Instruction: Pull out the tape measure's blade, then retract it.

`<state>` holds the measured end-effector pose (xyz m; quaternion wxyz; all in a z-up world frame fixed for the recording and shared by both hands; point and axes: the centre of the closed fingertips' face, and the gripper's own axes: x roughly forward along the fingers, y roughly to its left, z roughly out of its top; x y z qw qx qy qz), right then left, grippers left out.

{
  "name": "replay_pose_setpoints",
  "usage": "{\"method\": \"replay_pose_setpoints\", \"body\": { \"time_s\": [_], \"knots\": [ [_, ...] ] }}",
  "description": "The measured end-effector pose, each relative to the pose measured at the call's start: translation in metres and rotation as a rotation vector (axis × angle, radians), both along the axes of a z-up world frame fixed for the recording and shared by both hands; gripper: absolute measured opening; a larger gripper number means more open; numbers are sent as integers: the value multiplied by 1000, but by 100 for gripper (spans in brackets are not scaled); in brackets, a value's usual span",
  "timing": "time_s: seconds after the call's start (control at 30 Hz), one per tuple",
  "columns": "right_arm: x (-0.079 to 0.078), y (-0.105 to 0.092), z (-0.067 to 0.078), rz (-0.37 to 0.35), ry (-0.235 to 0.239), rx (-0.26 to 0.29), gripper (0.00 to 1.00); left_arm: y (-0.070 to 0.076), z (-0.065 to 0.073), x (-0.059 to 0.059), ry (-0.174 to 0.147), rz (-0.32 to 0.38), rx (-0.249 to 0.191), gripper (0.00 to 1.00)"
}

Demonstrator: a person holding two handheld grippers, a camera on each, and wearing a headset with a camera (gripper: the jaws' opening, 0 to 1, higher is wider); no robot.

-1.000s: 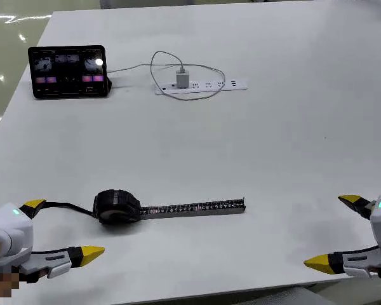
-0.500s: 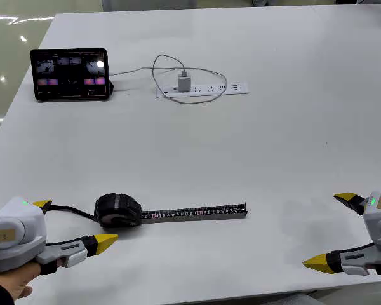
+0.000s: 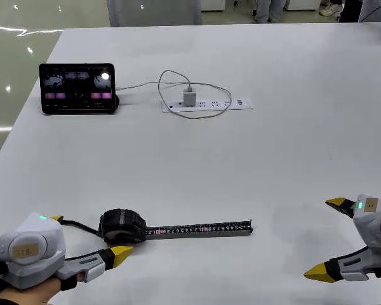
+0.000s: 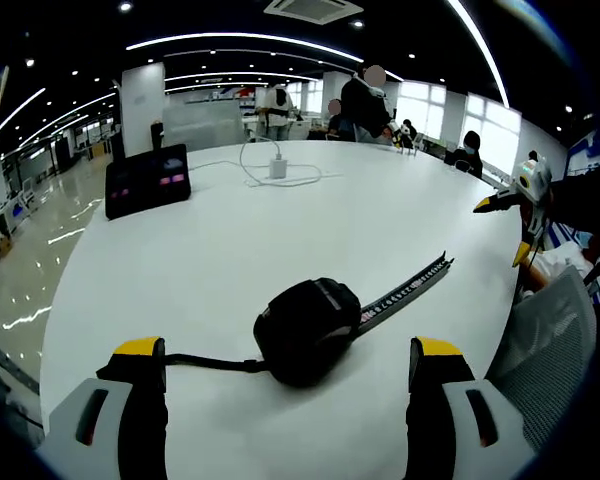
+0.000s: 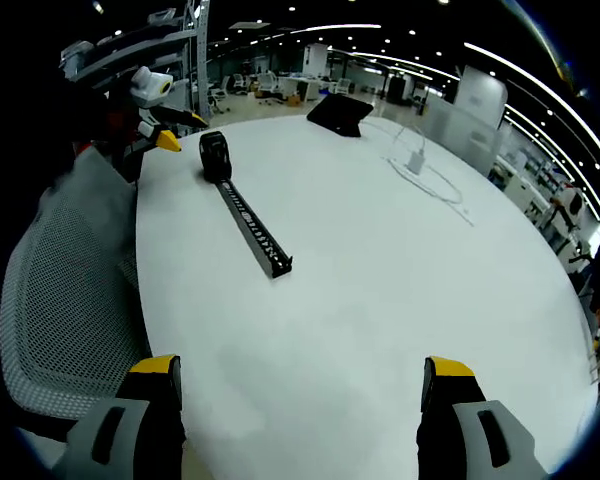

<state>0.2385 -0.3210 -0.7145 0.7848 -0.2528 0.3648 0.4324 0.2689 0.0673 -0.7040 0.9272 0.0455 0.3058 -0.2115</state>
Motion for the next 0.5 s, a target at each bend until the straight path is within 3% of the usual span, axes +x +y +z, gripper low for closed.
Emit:
{"method": "replay_pose_setpoints", "body": {
  "time_s": [0.2, 0.3, 0.5],
  "knots": [
    [4, 8, 5, 36, -2, -16, 99, -7, -2, 7, 2, 26, -26, 99],
    [9, 10, 2, 54, 4, -26, 99, -12, -2, 11, 1, 32, -16, 99],
    [17, 18, 5, 83, 12, -28, 99, -15, 0, 22, -31, 33, 26, 99]
  ]
}}
